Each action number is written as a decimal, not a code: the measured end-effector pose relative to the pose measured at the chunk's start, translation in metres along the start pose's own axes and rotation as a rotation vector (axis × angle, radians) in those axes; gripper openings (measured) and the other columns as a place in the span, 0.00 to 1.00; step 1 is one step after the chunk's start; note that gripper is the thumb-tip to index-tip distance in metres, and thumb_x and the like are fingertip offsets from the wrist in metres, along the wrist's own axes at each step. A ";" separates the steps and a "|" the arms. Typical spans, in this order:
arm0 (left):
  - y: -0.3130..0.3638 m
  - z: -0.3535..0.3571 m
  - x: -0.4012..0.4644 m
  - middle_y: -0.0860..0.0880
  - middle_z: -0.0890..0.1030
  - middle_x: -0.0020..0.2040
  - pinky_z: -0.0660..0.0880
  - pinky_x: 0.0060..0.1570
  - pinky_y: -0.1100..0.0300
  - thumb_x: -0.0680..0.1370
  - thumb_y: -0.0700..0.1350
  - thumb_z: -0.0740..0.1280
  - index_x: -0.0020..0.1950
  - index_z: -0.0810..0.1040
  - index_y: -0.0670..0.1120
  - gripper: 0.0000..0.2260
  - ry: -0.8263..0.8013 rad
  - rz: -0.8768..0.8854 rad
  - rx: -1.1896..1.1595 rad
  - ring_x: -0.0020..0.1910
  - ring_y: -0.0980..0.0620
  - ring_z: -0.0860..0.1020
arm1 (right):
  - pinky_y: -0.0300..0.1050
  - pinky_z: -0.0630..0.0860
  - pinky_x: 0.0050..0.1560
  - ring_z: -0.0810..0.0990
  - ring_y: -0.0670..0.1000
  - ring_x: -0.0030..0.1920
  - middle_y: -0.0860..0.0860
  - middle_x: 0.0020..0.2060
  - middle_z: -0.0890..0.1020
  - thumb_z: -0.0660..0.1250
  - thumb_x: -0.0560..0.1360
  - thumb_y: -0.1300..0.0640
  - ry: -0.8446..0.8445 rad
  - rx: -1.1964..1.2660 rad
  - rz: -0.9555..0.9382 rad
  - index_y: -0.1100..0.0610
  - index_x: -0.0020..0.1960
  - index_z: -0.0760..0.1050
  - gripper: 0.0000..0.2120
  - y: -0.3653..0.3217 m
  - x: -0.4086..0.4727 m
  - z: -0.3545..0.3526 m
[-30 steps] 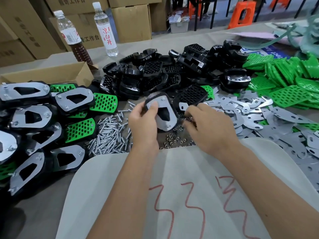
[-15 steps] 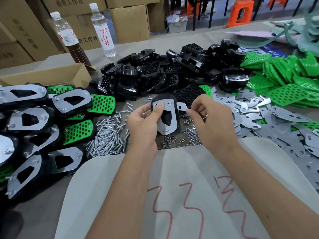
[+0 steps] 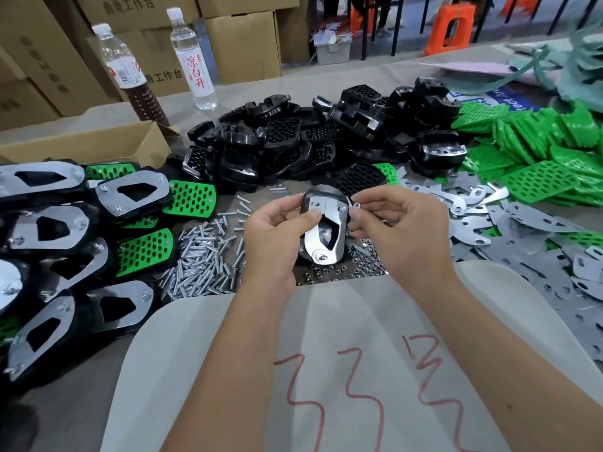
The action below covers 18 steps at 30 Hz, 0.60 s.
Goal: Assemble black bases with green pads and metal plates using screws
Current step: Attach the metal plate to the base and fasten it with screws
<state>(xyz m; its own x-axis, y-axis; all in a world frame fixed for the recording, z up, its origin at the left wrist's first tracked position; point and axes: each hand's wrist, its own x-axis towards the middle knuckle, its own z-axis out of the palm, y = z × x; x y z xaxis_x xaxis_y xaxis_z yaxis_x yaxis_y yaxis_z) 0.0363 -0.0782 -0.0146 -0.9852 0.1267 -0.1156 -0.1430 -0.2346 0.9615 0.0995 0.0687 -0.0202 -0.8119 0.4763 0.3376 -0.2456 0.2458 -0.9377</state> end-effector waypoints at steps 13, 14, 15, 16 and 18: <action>0.000 0.005 -0.006 0.44 0.88 0.47 0.83 0.53 0.50 0.71 0.30 0.77 0.54 0.87 0.45 0.15 -0.043 0.126 0.091 0.47 0.47 0.86 | 0.56 0.79 0.37 0.76 0.51 0.43 0.45 0.43 0.80 0.78 0.72 0.61 -0.064 -0.112 -0.157 0.44 0.45 0.86 0.11 -0.002 0.002 0.003; 0.000 0.006 -0.006 0.44 0.88 0.46 0.83 0.55 0.47 0.71 0.30 0.77 0.53 0.87 0.46 0.15 -0.051 0.140 0.109 0.48 0.45 0.86 | 0.57 0.79 0.37 0.76 0.52 0.43 0.45 0.43 0.79 0.78 0.72 0.61 -0.067 -0.105 -0.164 0.45 0.46 0.87 0.11 -0.002 0.003 0.003; 0.001 0.007 -0.007 0.43 0.88 0.47 0.82 0.58 0.45 0.71 0.30 0.77 0.51 0.87 0.47 0.15 -0.059 0.159 0.130 0.50 0.42 0.86 | 0.57 0.79 0.37 0.76 0.52 0.42 0.46 0.43 0.79 0.78 0.72 0.61 -0.070 -0.094 -0.166 0.45 0.46 0.87 0.11 -0.001 0.004 0.003; 0.002 0.007 -0.007 0.43 0.88 0.48 0.81 0.60 0.42 0.71 0.30 0.77 0.50 0.87 0.48 0.15 -0.064 0.176 0.148 0.52 0.40 0.86 | 0.57 0.79 0.36 0.76 0.53 0.42 0.46 0.43 0.79 0.78 0.72 0.62 -0.073 -0.078 -0.167 0.45 0.46 0.87 0.11 -0.001 0.005 0.003; 0.002 0.008 -0.008 0.45 0.88 0.49 0.80 0.61 0.40 0.71 0.31 0.78 0.49 0.87 0.50 0.15 -0.075 0.197 0.164 0.55 0.40 0.85 | 0.56 0.79 0.36 0.76 0.55 0.42 0.46 0.42 0.78 0.78 0.72 0.62 -0.085 -0.051 -0.170 0.45 0.46 0.87 0.12 -0.001 0.007 0.002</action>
<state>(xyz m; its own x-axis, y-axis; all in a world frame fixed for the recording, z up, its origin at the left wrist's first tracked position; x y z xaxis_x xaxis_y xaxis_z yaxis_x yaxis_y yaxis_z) 0.0450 -0.0718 -0.0093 -0.9819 0.1662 0.0903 0.0738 -0.1033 0.9919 0.0929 0.0701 -0.0175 -0.8034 0.3518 0.4805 -0.3578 0.3598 -0.8617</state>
